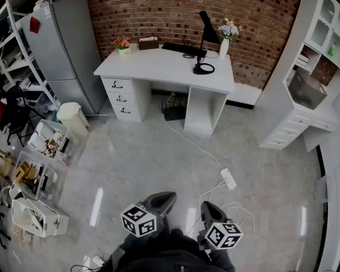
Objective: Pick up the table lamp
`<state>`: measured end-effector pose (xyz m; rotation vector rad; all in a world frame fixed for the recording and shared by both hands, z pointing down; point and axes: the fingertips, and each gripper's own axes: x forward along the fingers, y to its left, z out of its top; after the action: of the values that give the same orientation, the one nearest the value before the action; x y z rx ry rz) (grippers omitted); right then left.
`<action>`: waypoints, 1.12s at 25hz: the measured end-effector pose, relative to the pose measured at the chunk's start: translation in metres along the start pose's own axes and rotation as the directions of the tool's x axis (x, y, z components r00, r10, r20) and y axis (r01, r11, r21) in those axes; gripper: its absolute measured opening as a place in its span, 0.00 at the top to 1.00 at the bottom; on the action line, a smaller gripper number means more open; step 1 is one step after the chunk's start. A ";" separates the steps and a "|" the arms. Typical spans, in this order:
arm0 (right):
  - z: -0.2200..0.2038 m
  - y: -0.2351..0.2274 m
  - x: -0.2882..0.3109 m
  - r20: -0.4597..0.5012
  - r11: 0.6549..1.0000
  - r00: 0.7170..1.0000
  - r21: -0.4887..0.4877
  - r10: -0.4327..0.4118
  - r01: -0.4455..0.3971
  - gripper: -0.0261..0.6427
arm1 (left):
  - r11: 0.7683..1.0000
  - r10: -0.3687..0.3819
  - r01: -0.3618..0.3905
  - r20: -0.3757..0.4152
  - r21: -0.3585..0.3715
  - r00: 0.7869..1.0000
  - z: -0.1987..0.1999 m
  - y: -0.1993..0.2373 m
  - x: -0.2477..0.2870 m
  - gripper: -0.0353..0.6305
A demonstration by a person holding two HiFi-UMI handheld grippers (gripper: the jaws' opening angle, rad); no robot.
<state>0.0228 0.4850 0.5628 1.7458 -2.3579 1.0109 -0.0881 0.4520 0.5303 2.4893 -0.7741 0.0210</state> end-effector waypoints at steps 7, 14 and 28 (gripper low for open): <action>-0.004 -0.006 -0.007 0.013 1.000 1.000 0.008 0.012 -0.012 0.94 | 1.000 -0.026 0.026 -0.015 0.013 1.000 -0.006 -0.016 0.012 0.94; 0.017 -0.018 0.018 0.031 1.000 0.999 0.008 0.027 -0.027 0.94 | 0.999 -0.046 0.046 -0.029 0.011 0.999 0.006 0.002 0.047 0.94; 0.140 -0.039 0.154 0.092 1.000 0.996 0.031 -0.006 0.003 0.94 | 0.996 -0.059 0.061 -0.042 0.058 0.997 0.115 0.112 0.135 0.94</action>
<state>0.0471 0.2766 0.5321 1.8464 -2.4036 0.9922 -0.0507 0.2472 0.5079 2.5587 -0.6912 0.0741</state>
